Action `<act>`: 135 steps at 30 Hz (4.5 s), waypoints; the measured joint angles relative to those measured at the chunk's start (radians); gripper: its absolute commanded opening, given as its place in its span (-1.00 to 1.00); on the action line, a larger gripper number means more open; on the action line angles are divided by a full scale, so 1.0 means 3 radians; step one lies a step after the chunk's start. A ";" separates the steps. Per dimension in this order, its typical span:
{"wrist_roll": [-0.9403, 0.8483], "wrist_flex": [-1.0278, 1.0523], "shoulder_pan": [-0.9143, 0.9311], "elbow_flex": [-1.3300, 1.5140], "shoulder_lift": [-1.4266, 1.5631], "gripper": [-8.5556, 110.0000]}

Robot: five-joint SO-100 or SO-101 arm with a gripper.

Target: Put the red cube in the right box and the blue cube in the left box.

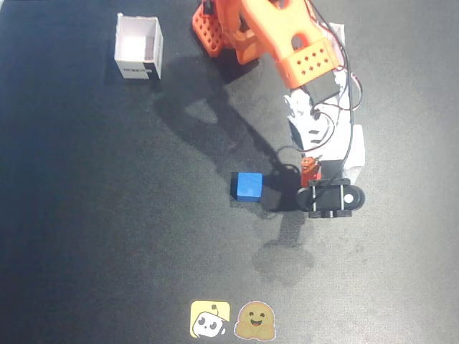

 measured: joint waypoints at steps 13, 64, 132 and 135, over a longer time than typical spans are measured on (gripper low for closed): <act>0.0061 0.0000 -0.0046 0.0000 -0.0036 -0.48; -0.0879 0.1713 0.1442 -0.0005 0.1335 -0.63; -0.2025 0.2996 0.6054 0.0476 0.2526 -0.73; -0.2086 0.2976 0.6049 0.0476 0.2552 -0.77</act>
